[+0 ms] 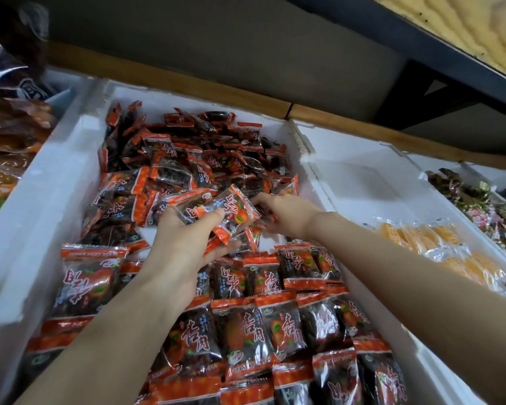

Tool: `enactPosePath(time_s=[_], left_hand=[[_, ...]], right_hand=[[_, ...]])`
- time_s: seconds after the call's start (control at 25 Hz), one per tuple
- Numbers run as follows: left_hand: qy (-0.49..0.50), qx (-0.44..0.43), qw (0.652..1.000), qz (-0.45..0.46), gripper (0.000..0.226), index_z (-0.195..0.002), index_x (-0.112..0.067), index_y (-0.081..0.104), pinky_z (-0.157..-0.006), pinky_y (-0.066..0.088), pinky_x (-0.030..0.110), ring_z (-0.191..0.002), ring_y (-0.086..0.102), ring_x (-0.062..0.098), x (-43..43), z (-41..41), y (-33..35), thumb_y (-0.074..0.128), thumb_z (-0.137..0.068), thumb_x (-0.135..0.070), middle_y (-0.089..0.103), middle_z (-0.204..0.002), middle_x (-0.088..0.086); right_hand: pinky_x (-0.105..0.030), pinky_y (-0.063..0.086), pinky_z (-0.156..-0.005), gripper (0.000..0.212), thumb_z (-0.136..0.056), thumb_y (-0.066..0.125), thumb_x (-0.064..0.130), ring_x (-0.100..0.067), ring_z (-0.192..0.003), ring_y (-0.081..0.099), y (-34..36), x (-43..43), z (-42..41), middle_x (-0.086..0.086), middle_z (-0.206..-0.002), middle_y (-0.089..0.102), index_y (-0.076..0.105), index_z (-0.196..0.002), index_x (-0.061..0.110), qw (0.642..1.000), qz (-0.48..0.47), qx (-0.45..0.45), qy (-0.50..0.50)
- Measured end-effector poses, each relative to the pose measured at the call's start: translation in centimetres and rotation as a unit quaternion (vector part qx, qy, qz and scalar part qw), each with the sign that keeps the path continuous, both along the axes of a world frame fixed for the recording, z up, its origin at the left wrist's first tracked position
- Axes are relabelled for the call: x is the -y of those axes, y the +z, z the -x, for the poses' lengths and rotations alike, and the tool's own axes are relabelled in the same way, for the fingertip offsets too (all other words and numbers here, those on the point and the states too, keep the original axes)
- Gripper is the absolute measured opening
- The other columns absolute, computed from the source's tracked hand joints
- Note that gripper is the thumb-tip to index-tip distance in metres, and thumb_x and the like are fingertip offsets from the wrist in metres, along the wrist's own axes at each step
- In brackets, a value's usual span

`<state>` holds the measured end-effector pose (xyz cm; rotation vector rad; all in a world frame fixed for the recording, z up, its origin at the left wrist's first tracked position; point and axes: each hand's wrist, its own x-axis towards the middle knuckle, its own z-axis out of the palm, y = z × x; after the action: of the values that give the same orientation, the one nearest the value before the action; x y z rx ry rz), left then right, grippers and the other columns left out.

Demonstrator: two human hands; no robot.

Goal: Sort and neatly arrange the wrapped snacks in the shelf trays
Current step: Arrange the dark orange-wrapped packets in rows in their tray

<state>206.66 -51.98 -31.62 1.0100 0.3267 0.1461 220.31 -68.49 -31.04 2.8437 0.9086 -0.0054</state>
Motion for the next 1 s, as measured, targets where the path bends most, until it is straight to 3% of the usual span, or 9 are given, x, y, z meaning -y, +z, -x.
enactPosePath(time_s=[0.2,0.28,0.48,0.56,0.64,0.72,0.8,0.92,1.0], left_hand=[[0.002,-0.009,1.000,-0.007,0.036,-0.121,-0.016,0.050,-0.080,0.056,0.044,-0.059,0.070,0.012,-0.3,0.0,0.2,0.064,-0.088,-0.010,0.055,-0.127,0.008],[0.005,-0.015,1.000,-0.002,0.032,-0.118,-0.016,0.051,-0.079,0.057,0.043,-0.057,0.070,0.010,-0.4,0.0,0.3,0.064,-0.089,-0.009,0.054,-0.128,0.008],[0.006,-0.002,1.000,0.009,0.025,-0.109,-0.017,0.052,-0.064,0.059,0.034,-0.071,0.066,0.013,-0.4,0.1,0.6,0.063,-0.089,-0.007,0.055,-0.116,0.002],[0.005,-0.001,1.000,0.008,0.030,-0.115,-0.014,0.051,-0.061,0.059,0.033,-0.083,0.065,0.015,-0.4,0.0,0.5,0.063,-0.089,-0.007,0.056,-0.120,0.006],[0.003,-0.003,1.000,0.005,0.031,-0.116,-0.015,0.051,-0.060,0.059,0.033,-0.089,0.065,0.020,-0.5,0.0,0.5,0.064,-0.089,-0.007,0.054,-0.126,0.008],[0.003,-0.001,1.000,0.004,0.031,-0.116,-0.016,0.051,-0.062,0.059,0.034,-0.081,0.069,0.019,-0.6,0.1,0.5,0.064,-0.088,-0.008,0.054,-0.128,0.008],[0.005,-0.002,1.000,0.005,0.034,-0.120,-0.015,0.051,-0.067,0.060,0.037,-0.069,0.071,0.015,-0.6,0.1,0.7,0.064,-0.088,-0.009,0.055,-0.128,0.008],[0.006,-0.007,1.000,0.007,0.036,-0.121,-0.014,0.051,-0.066,0.060,0.036,-0.078,0.069,0.017,-0.6,0.0,0.6,0.064,-0.088,-0.008,0.055,-0.128,0.009],[0.002,-0.009,1.000,0.007,0.037,-0.121,-0.015,0.051,-0.062,0.060,0.034,-0.086,0.067,0.021,-0.6,0.0,0.5,0.064,-0.088,-0.008,0.053,-0.130,0.010]], right_hand=[[-0.036,0.047,-0.083,0.043,-0.093,0.050,0.014,-0.028,-0.101,0.059,0.7,-0.6,-0.7,-0.011,-0.111,0.064,0.039,-0.134,0.018,1.000,-0.002,0.017,-0.012],[-0.038,0.047,-0.084,0.042,-0.091,0.046,0.004,-0.028,-0.099,0.060,1.3,-0.3,-0.6,-0.012,-0.109,0.064,0.041,-0.131,0.014,0.998,-0.046,0.009,-0.039],[-0.032,0.046,-0.075,0.034,-0.083,0.047,-0.004,-0.028,-0.099,0.058,3.3,0.1,1.0,-0.012,-0.106,0.060,0.051,-0.116,0.004,0.951,-0.243,0.001,-0.193],[-0.033,0.049,-0.071,0.011,-0.088,0.046,-0.001,-0.029,-0.083,0.061,3.1,0.3,1.6,-0.017,-0.094,0.064,0.053,-0.095,0.001,0.922,-0.280,-0.061,-0.261],[-0.029,0.051,-0.059,0.012,-0.094,0.049,0.007,-0.022,-0.062,0.060,2.1,0.4,2.3,-0.014,-0.076,0.065,0.054,-0.084,0.001,0.899,-0.255,-0.165,-0.316],[-0.030,0.052,-0.061,0.021,-0.092,0.057,0.022,-0.022,-0.066,0.062,1.1,1.2,2.0,-0.010,-0.078,0.066,0.063,-0.092,0.002,0.930,-0.163,-0.141,-0.298],[-0.031,0.050,-0.075,0.029,-0.087,0.064,0.033,-0.025,-0.086,0.062,0.8,1.6,1.8,-0.009,-0.094,0.067,0.065,-0.101,0.007,0.966,-0.091,-0.036,-0.240],[-0.024,0.041,-0.079,0.046,-0.082,0.071,0.025,-0.026,-0.101,0.059,0.7,1.3,1.7,-0.014,-0.111,0.064,0.055,-0.120,0.004,0.970,-0.128,-0.069,-0.193],[-0.027,0.042,-0.082,0.044,-0.084,0.068,0.025,-0.027,-0.105,0.058,0.4,0.8,1.6,-0.016,-0.112,0.064,0.055,-0.119,0.000,0.976,-0.103,-0.071,-0.177]])
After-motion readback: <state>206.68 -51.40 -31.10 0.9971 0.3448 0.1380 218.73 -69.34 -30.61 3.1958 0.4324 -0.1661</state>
